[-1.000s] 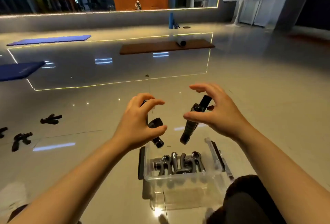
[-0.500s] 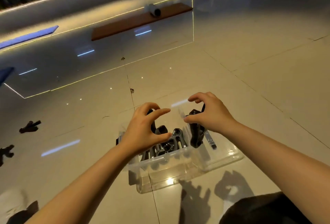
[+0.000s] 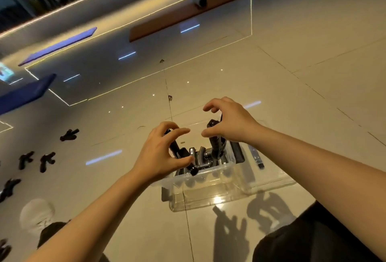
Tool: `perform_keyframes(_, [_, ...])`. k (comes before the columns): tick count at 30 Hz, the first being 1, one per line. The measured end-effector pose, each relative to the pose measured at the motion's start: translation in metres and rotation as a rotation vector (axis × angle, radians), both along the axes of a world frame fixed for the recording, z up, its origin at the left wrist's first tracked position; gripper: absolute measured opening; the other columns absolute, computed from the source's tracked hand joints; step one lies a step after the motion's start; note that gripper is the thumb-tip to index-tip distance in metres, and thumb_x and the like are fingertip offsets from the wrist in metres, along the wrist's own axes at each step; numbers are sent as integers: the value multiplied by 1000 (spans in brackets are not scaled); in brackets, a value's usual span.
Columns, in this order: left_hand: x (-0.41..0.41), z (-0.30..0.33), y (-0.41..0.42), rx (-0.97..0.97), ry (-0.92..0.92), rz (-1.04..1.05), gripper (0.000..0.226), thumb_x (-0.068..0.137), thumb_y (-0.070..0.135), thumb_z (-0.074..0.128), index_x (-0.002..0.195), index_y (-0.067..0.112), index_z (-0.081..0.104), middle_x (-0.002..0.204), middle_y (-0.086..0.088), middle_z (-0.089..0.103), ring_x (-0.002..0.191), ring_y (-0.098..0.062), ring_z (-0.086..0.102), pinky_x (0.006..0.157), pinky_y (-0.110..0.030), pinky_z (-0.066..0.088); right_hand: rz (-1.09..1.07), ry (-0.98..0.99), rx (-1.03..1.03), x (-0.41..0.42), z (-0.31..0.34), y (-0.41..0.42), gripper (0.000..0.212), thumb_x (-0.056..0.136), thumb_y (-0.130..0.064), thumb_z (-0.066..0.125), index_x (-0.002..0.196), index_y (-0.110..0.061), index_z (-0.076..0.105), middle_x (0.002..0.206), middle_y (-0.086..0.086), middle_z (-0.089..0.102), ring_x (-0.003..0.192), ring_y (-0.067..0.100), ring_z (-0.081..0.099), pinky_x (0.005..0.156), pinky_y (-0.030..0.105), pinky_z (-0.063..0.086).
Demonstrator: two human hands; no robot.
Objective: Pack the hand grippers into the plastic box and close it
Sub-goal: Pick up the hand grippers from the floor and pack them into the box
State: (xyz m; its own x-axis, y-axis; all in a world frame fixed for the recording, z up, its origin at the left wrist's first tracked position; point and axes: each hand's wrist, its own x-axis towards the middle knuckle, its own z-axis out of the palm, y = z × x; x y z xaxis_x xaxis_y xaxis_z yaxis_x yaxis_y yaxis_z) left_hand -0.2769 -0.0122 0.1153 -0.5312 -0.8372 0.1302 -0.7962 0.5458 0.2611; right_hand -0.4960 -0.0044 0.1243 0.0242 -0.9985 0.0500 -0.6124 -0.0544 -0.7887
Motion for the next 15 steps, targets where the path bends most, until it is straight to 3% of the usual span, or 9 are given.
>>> perform_keyframes(3, [9,-4,11,21,3,63,65,66,64,59,125,39,51,117,18,32,113,-5,33,95,-26,35,36,35,3,8,0,-11,60,66,-32,81,119,-30,54,113,-5,48,110,21,48,86,35,46])
perform_keyframes(9, [18,-12,-11,49,-55,91,47,73,56,66,116,38,58,119,16,36,121,-10,31,99,-28,34,215,162,-75,20,6,-50,67,66,-32,82,125,-29,50,112,-6,46,101,14,45,79,28,39])
perform_keyframes(11, [24,-18,-27,52,-92,80,46,74,57,65,115,38,59,124,12,39,123,-12,30,100,-28,33,286,259,-92,23,1,-65,71,67,-32,81,129,-30,46,115,-6,44,103,14,42,80,27,37])
perform_keyframes(15, [29,-32,-62,39,-201,19,48,74,56,66,117,36,57,128,8,41,125,-16,30,98,-29,33,520,621,-159,33,-32,-90,76,73,-34,74,137,-34,33,131,-3,37,120,21,32,98,35,34])
